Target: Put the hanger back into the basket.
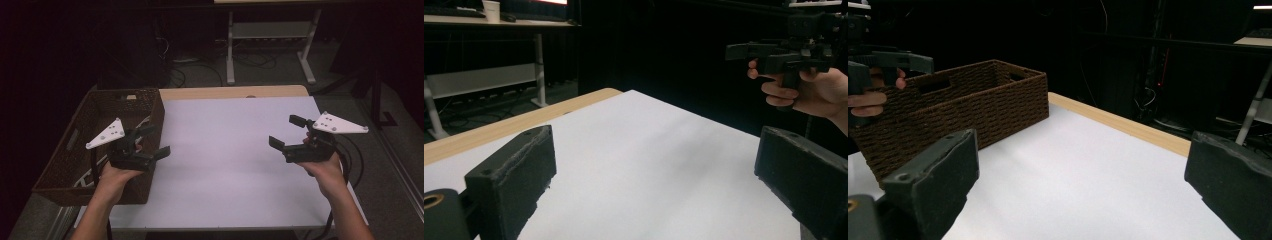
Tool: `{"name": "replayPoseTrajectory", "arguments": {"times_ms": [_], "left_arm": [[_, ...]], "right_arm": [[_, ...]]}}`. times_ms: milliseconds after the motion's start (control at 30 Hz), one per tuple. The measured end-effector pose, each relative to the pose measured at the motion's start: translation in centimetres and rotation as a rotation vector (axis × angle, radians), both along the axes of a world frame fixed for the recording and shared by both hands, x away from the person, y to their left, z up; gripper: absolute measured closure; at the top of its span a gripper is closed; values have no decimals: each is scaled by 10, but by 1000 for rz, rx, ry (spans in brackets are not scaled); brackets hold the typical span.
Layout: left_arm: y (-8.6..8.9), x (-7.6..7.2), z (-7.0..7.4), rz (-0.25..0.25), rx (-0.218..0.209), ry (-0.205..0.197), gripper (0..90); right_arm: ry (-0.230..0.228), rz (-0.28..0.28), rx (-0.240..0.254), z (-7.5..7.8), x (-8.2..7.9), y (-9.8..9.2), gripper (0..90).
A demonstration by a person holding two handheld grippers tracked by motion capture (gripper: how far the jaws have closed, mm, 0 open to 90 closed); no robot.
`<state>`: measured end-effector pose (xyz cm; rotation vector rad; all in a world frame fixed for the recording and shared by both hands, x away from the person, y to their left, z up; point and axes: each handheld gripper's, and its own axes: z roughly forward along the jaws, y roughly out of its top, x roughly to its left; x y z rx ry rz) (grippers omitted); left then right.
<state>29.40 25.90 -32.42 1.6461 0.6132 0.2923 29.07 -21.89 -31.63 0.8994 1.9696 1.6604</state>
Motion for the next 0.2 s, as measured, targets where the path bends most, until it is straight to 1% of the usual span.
{"name": "replayPoseTrajectory", "arguments": {"times_ms": [200], "left_arm": [[1,1,0,-2,1,2,29]], "right_arm": [[-1,-1,-6,-1,0,0,5]]}}
